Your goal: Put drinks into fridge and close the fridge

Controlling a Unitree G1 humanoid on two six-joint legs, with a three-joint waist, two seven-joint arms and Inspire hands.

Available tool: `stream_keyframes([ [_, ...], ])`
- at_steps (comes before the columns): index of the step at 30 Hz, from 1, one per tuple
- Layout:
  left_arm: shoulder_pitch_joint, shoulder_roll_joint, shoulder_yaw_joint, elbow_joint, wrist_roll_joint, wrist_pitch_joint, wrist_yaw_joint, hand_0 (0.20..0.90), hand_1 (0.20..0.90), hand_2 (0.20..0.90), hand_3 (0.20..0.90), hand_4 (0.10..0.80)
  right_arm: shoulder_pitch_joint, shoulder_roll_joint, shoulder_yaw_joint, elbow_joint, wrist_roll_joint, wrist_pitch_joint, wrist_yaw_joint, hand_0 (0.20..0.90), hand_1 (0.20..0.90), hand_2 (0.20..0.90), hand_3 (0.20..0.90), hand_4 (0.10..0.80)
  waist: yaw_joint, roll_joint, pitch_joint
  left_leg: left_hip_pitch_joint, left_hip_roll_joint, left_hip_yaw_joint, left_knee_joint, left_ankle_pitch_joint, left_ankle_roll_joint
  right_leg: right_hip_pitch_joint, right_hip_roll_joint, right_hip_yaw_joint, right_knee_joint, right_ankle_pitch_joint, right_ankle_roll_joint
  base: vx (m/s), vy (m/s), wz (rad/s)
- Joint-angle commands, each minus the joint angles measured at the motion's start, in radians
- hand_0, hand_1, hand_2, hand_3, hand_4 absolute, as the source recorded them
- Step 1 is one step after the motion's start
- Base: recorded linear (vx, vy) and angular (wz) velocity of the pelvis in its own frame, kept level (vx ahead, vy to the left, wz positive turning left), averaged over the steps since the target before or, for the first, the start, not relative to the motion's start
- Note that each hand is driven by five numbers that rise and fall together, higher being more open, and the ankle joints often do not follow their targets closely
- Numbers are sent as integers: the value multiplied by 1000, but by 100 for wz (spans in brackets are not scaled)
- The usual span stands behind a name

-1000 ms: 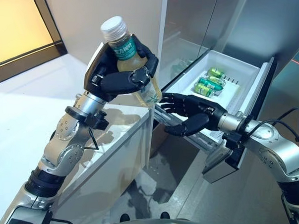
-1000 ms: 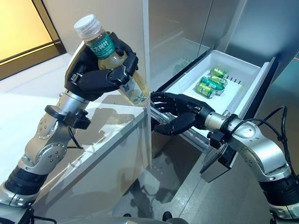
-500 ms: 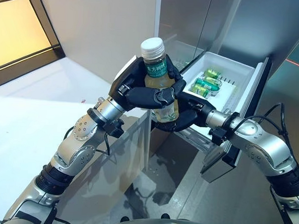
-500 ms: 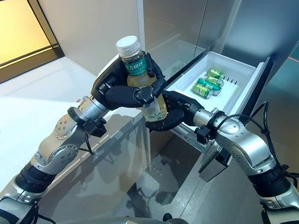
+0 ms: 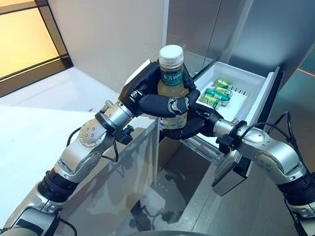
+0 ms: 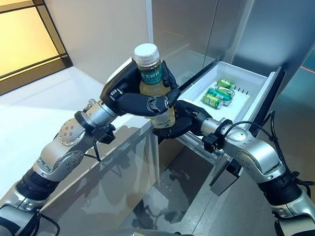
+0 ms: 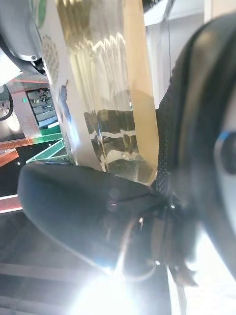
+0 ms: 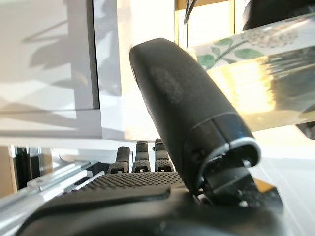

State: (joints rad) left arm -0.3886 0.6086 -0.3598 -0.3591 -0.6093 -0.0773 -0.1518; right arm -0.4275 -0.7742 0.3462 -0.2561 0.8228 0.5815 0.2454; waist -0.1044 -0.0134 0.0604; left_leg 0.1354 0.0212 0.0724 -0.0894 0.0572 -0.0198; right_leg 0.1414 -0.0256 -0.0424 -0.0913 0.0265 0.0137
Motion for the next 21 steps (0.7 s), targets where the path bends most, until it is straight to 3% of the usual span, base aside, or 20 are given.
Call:
stream_keyframes([
  [1,-183,-13,-19,76,64,-153,74,300,300,300,200,100,-180,130,62,-80,165,-60,70,900,900,900,900,800,50,-45,-79,-11,-20,24,2,-64,21,-31,-27,6,4,33,58,0,0,0],
  [9,-197,32,-26,127,110,-180,129,300,300,300,200,100,-190,103,69,-69,180,-75,92,900,900,900,900,800,50,-47,-86,-11,-15,35,2,-61,16,-33,-23,-5,4,34,57,3,-5,1],
  [21,-159,15,-21,167,125,-173,128,300,300,300,200,100,-180,116,53,-63,154,-89,108,900,900,900,900,800,49,-43,-86,-9,-10,47,2,-59,15,-33,-18,-13,4,33,54,0,0,0],
])
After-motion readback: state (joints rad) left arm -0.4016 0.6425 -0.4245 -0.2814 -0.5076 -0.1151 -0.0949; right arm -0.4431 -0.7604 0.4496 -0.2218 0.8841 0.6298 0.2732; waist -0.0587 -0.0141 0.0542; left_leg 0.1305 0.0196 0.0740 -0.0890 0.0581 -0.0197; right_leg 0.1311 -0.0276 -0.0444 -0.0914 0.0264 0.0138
